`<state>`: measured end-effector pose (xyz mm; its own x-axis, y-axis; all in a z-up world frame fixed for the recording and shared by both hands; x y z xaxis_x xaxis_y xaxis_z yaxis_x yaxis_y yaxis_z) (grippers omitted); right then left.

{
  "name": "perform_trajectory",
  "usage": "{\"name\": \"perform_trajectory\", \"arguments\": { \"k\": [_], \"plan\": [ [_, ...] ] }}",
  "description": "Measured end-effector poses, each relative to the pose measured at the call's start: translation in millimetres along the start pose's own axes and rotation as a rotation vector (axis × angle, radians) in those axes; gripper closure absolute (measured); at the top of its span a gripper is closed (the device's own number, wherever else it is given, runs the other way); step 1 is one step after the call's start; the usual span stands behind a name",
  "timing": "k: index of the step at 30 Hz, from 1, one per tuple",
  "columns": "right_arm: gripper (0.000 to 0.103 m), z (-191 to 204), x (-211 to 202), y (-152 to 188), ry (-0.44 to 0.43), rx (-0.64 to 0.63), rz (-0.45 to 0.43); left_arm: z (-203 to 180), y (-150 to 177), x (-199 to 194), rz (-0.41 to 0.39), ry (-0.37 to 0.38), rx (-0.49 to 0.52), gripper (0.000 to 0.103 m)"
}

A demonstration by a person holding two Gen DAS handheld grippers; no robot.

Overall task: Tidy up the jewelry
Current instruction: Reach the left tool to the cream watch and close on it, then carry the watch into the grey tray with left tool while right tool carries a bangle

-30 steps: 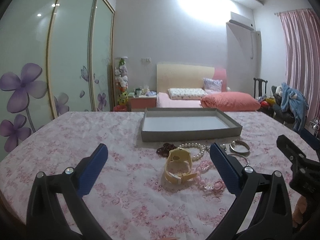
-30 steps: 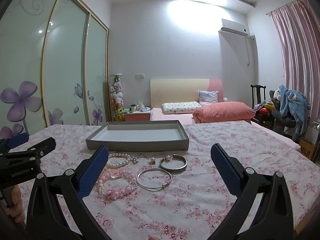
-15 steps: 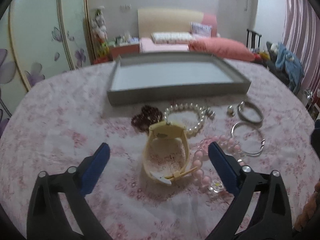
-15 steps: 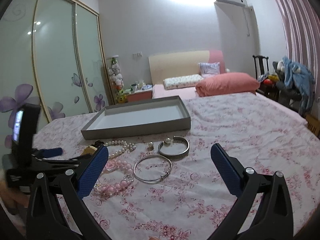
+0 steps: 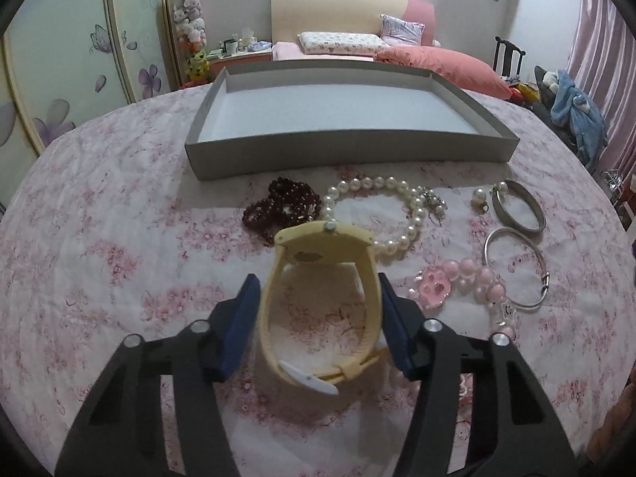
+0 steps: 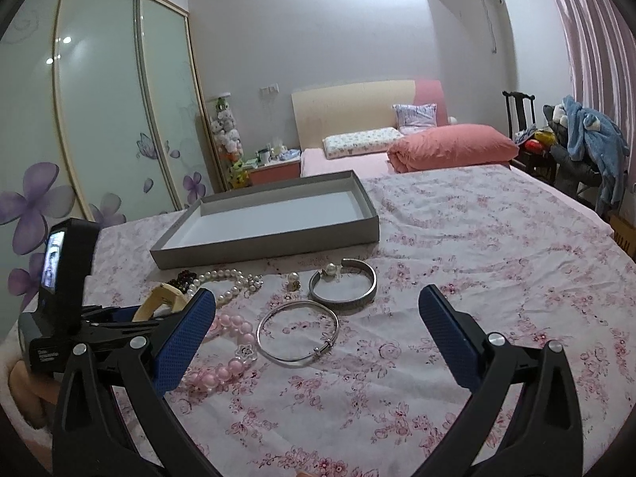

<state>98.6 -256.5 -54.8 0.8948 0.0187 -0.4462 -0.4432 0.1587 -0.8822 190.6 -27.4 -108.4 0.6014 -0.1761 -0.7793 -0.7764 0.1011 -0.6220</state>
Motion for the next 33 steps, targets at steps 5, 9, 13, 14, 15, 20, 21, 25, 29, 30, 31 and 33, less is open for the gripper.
{"name": "perform_trajectory", "arguments": {
  "k": [5, 9, 13, 14, 15, 20, 21, 25, 29, 30, 31, 33],
  "plan": [
    [0.002, -2, 17, -3, 0.019, -0.006, 0.052, 8, 0, -2, -0.008, 0.011, -0.013, 0.062],
    [0.002, -3, 37, -8, 0.071, -0.052, 0.115, 26, 3, -8, -0.007, -0.012, -0.027, 0.063],
    [0.01, -8, 61, -13, 0.088, -0.056, 0.196, 53, 5, -13, -0.015, -0.057, -0.072, 0.063],
    [0.01, -9, 69, -15, 0.085, -0.053, 0.219, 60, 5, -14, -0.018, -0.068, -0.087, 0.062],
    [0.011, -9, 77, -16, 0.088, -0.054, 0.242, 65, 5, -15, -0.019, -0.069, -0.097, 0.062],
    [0.011, -2, 110, -15, 0.104, -0.091, 0.326, 71, 5, -17, -0.02, -0.06, -0.104, 0.06],
    [0.012, 0, 114, -15, 0.109, -0.099, 0.342, 72, 5, -17, -0.02, -0.058, -0.104, 0.06],
    [0.018, 0, 130, -10, 0.135, -0.11, 0.401, 74, 5, -17, -0.022, -0.047, -0.107, 0.06],
    [0.02, 2, 132, -7, 0.146, -0.125, 0.424, 72, 5, -15, -0.023, -0.042, -0.108, 0.06],
    [0.021, 1, 133, -7, 0.145, -0.126, 0.424, 72, 5, -15, -0.023, -0.041, -0.107, 0.059],
    [0.022, 1, 132, -7, 0.145, -0.127, 0.424, 72, 5, -15, -0.023, -0.041, -0.107, 0.059],
    [0.028, 3, 129, -8, 0.14, -0.131, 0.422, 72, 5, -15, -0.023, -0.04, -0.107, 0.06]
  ]
}}
Point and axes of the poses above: each gripper's, at about its wrist camera, not at the fingertips, and x roughly the way its jaws point, z to its left, y to its underside, the point moved 3 cm from there along x, roughly the way its jaws point, and after that the axes turned 4 degrees about y, right-handed, at the moved point
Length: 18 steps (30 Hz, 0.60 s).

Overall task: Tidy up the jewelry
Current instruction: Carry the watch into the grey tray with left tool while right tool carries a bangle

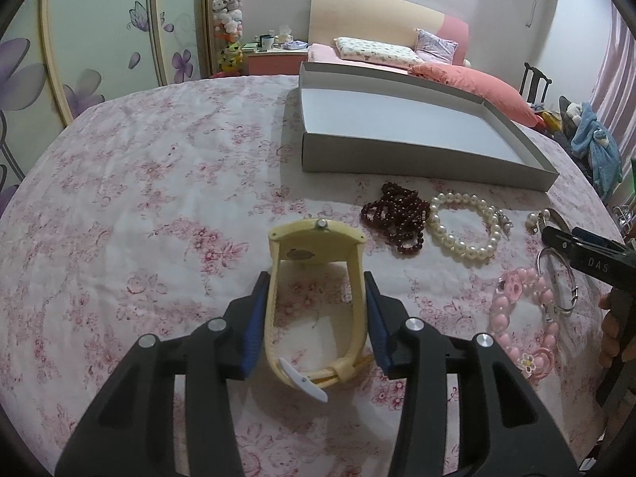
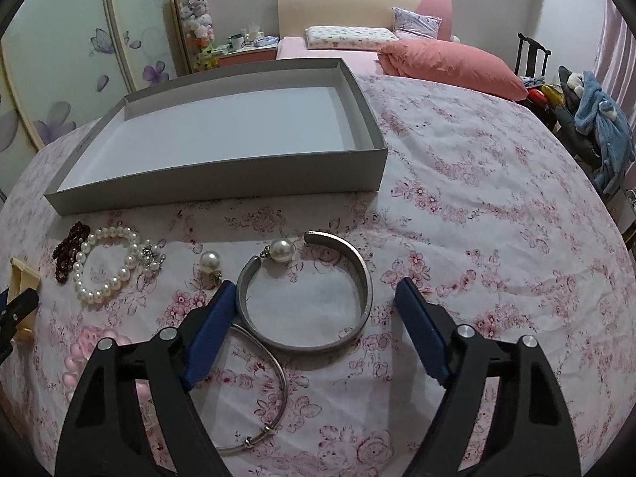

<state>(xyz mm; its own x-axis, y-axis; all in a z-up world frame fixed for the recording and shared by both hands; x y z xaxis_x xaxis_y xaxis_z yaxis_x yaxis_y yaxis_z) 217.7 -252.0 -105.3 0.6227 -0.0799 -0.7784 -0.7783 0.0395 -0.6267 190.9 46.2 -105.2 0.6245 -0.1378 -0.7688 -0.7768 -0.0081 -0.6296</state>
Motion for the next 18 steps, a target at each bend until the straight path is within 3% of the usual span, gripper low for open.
{"name": "perform_trajectory", "arguments": {
  "k": [1, 10, 18],
  "plan": [
    [0.035, 1, -3, 1, -0.007, -0.006, -0.006, -1, 0, 0, 0.0, -0.001, 0.0, 0.06],
    [0.036, -2, -9, -3, -0.051, 0.042, -0.051, -2, 0, 0, -0.002, 0.002, 0.003, 0.061],
    [0.036, -8, -32, -8, -0.118, 0.082, -0.17, -6, -5, -9, -0.052, 0.024, 0.013, 0.064]
  ]
}}
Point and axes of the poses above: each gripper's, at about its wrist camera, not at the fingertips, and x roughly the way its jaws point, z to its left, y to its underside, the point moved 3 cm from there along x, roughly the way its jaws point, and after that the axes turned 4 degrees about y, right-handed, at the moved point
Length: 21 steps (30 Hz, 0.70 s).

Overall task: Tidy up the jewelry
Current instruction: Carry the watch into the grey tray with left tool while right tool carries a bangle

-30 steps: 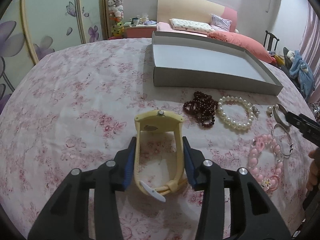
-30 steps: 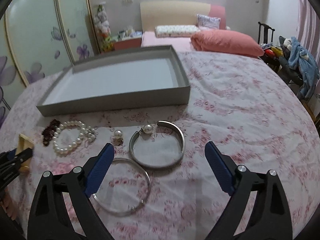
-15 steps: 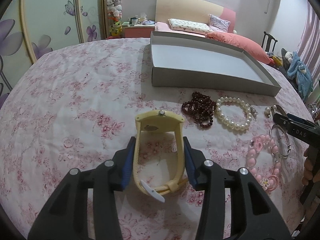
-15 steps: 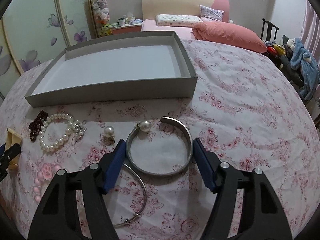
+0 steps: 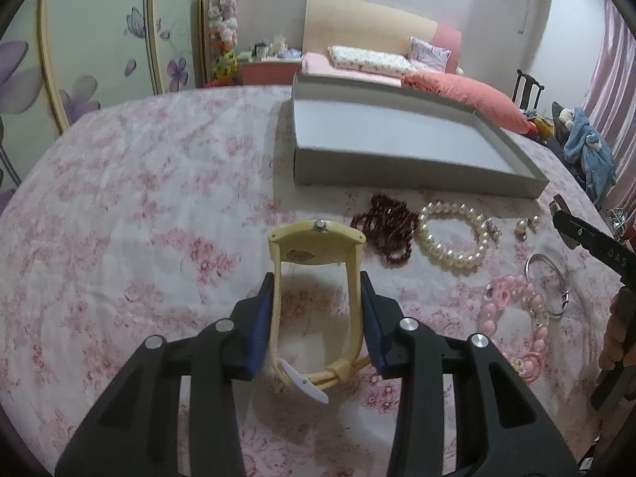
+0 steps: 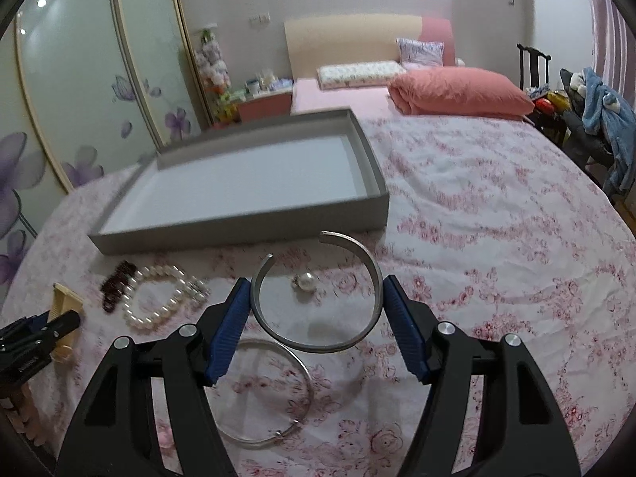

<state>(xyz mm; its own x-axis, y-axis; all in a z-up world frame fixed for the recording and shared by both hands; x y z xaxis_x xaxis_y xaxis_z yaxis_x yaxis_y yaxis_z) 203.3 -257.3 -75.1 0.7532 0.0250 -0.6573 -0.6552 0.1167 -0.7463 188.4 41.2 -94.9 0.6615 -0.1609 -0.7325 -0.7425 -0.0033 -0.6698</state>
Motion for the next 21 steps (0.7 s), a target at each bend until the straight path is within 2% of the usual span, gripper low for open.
{"name": "perform_trajectory", "arguments": {
  "k": [5, 11, 16, 21],
  "plan": [
    [0.036, 0, -18, -9, -0.029, 0.015, -0.099, -8, -14, -28, -0.133, -0.006, 0.016, 0.064],
    [0.036, 4, -46, -23, -0.061, 0.021, -0.271, -22, -32, -61, -0.324, -0.041, 0.044, 0.064],
    [0.036, 11, -58, -30, -0.079, 0.014, -0.355, -33, -46, -68, -0.393, -0.033, 0.044, 0.064],
    [0.036, 11, -61, -42, -0.076, 0.009, -0.409, -42, -60, -65, -0.427, -0.038, 0.058, 0.064]
  ]
}}
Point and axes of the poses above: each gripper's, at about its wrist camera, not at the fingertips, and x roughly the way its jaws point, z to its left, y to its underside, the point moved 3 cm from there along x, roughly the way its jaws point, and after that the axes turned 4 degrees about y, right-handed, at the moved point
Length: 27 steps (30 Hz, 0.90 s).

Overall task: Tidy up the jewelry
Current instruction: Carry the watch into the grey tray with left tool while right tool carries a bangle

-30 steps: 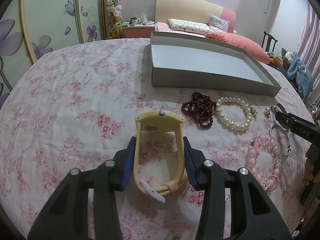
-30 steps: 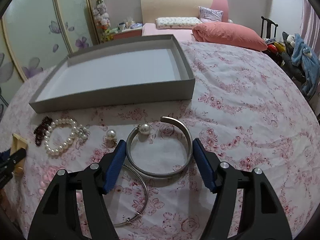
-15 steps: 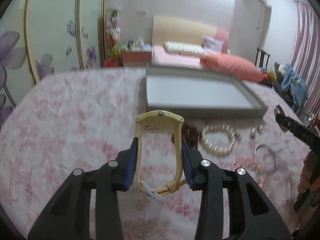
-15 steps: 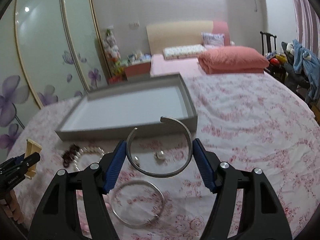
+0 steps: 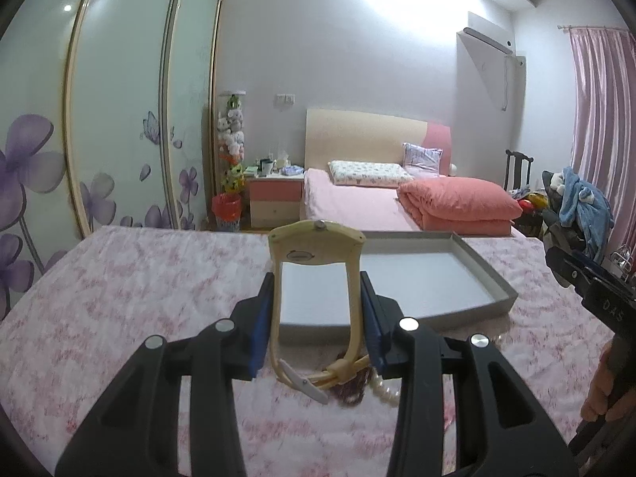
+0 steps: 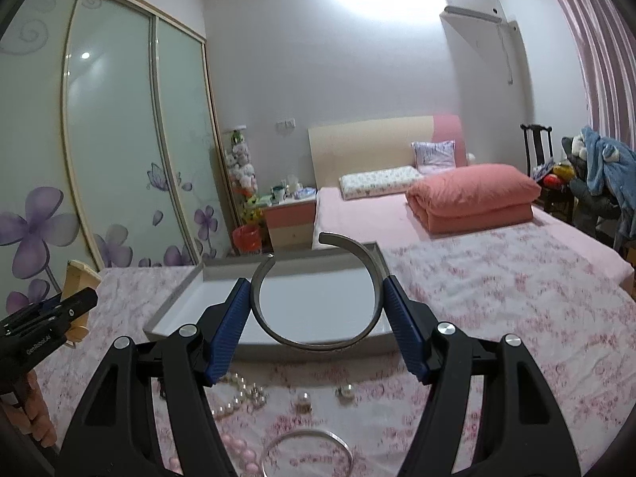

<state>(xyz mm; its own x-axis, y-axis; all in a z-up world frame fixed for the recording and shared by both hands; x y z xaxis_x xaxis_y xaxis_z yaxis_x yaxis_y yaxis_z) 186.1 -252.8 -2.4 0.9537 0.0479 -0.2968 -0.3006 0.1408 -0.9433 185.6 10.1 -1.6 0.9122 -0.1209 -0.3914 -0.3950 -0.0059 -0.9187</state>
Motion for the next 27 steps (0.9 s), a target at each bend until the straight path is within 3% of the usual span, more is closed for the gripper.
{"name": "perform_trajectory", "arguments": {
  "k": [15, 21, 27],
  "plan": [
    [0.035, 11, 33, -32, 0.006, -0.017, -0.104, -21, -35, 53, -0.035, -0.006, 0.011, 0.063],
    [0.035, 16, 69, -32, 0.003, -0.034, -0.038, -28, -32, 94, 0.027, 0.0, 0.021, 0.063],
    [0.035, 22, 114, -23, 0.0, -0.035, 0.106, -24, -26, 127, 0.097, 0.008, -0.004, 0.063]
  ]
}}
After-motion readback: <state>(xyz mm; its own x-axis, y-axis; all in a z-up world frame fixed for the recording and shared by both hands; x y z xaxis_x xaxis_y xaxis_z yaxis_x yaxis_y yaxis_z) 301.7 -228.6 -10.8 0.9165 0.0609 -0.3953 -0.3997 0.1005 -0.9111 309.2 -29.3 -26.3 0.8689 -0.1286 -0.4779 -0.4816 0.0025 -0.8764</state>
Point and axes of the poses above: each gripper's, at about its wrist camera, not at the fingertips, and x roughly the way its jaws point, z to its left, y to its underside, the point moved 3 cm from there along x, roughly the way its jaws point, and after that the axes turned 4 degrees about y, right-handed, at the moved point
